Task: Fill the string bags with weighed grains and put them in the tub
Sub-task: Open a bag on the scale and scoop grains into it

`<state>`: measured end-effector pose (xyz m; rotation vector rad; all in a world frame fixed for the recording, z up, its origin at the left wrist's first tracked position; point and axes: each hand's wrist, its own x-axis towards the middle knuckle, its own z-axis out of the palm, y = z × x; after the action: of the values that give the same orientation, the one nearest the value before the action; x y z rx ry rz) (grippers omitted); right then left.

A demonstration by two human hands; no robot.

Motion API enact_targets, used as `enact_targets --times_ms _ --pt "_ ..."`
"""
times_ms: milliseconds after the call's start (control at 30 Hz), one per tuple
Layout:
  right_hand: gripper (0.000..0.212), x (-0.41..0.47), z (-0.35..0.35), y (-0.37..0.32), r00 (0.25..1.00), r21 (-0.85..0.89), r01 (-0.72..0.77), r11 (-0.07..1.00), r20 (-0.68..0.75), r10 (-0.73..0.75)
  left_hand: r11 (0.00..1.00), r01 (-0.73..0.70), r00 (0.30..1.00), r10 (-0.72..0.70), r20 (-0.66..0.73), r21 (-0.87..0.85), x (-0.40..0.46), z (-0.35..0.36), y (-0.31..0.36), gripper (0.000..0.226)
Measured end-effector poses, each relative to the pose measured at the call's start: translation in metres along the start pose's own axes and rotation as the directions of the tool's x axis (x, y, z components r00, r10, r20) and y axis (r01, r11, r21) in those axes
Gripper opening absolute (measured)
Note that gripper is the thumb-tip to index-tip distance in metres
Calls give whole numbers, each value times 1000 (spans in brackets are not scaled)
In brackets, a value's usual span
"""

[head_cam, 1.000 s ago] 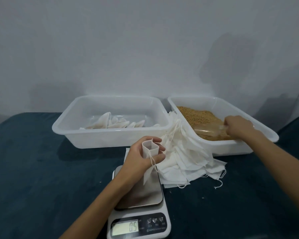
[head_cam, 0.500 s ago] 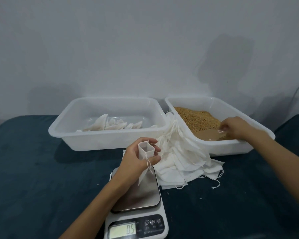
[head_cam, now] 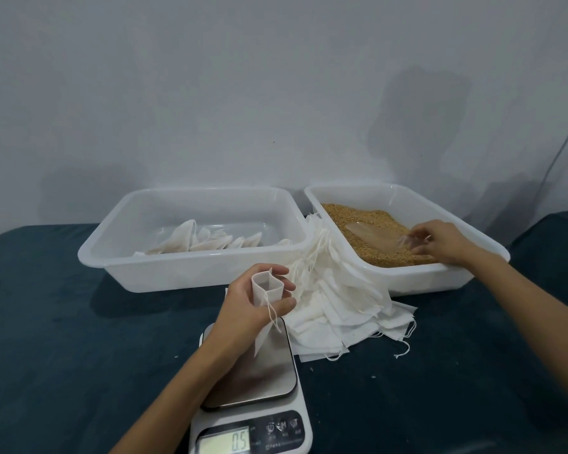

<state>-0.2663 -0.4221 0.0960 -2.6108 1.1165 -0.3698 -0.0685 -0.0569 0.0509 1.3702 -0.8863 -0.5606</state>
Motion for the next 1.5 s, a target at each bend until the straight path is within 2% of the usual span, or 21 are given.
enact_targets --times_ms 267,467,700,1000,1233,1500 --pt "36 -25 -6 -60 980 61 198 978 -34 -196 1000 0 1000 0 0 18 -2 2 2 36" --pt "32 -61 -20 -121 907 165 411 896 18 -420 1000 -1 1000 1 23 17 -5 0 5 36" --pt "33 -91 -30 -154 835 123 541 832 38 -549 1000 -18 995 18 99 -8 -19 -18 4 37" --pt "35 -101 -35 -172 796 -29 605 796 40 -604 1000 4 996 -4 85 -5 -25 -17 5 25" --pt "42 -101 -41 -177 795 -127 606 785 49 -605 998 -3 996 8 91 -60 -24 -15 4 37" --pt "40 -99 -45 -182 733 -172 675 718 42 -679 996 32 998 -27 62 -88 -24 -14 3 46"
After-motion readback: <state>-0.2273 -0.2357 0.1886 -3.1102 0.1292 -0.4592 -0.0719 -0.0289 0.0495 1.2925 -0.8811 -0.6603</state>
